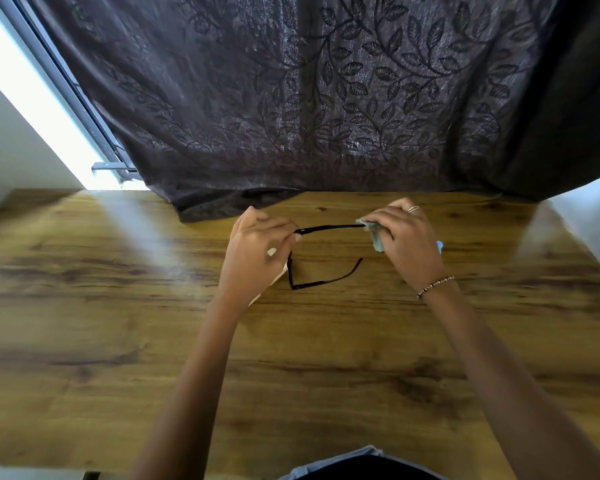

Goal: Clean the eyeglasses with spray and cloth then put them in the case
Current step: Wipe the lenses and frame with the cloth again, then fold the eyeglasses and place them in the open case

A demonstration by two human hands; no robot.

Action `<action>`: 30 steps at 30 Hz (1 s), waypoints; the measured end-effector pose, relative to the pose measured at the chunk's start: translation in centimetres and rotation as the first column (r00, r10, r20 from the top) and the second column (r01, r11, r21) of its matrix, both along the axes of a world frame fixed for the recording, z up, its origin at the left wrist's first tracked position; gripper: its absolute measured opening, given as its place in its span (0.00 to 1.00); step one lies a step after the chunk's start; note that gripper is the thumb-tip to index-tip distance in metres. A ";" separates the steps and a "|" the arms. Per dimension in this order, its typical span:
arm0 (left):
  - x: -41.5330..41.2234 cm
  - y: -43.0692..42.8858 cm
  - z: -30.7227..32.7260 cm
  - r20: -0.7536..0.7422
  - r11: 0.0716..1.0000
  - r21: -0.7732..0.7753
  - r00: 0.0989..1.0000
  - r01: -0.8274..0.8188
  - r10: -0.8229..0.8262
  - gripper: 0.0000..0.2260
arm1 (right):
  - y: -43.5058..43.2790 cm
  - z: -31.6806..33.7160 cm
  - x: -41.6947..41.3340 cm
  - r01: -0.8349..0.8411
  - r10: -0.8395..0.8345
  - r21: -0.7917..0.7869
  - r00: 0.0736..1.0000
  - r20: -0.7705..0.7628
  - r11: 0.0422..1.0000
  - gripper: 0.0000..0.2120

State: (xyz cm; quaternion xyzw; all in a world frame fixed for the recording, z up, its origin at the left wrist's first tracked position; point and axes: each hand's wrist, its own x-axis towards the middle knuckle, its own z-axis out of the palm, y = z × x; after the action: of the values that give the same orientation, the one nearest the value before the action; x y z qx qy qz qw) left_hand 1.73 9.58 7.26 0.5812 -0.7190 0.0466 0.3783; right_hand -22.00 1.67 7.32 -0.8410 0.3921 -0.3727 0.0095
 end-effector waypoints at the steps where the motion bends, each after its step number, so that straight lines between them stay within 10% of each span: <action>1: 0.2 0.0 -0.2 -0.031 1.000 0.013 1.000 0.000 0.001 0.13 | -0.1 -0.2 -0.1 0.027 -0.027 0.035 1.000 0.015 0.999 0.16; 6: 0.3 0.6 0.0 -0.436 0.958 0.270 0.876 -0.091 0.207 0.09 | -0.1 -0.6 -0.5 0.200 -0.241 0.246 0.959 0.148 0.948 0.10; 9: 0.1 0.8 0.5 -0.775 0.898 0.440 0.507 0.002 0.378 0.10 | 0.4 -0.7 -1.1 0.213 -0.305 0.454 0.942 0.138 0.865 0.10; 14: -0.5 0.4 0.4 -0.826 0.826 0.562 0.068 0.032 0.559 0.09 | 0.3 -3.6 -2.2 0.261 -0.302 0.760 0.949 -0.090 0.595 0.13; 21: -0.8 -0.4 -0.9 -0.780 0.780 0.624 0.093 0.046 0.619 0.15 | 1.2 -5.7 -2.7 0.218 -0.285 0.889 0.953 -0.104 0.402 0.15; 25: -1.1 -0.5 -1.5 -0.768 0.767 0.640 0.077 0.055 0.635 0.05 | 1.9 -4.8 -2.1 0.296 -0.225 0.757 0.954 -0.200 0.582 0.12; 28: -1.5 -0.6 -2.1 -0.769 0.768 0.639 0.079 0.047 0.635 0.08 | 2.2 -4.0 -1.0 0.202 -0.295 0.684 0.955 0.021 0.701 0.14; 30: -2.0 -0.6 -2.3 -0.768 0.767 0.640 0.089 0.046 0.635 0.11 | 2.2 -3.5 -0.1 -0.008 -0.356 0.810 0.895 0.267 0.586 0.16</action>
State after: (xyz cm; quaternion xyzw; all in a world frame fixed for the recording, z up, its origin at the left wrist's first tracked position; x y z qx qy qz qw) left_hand -0.23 8.97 4.92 0.6842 -0.1408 -0.4502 0.5562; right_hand -22.05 3.91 3.83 -0.6086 0.5876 -0.3227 0.4244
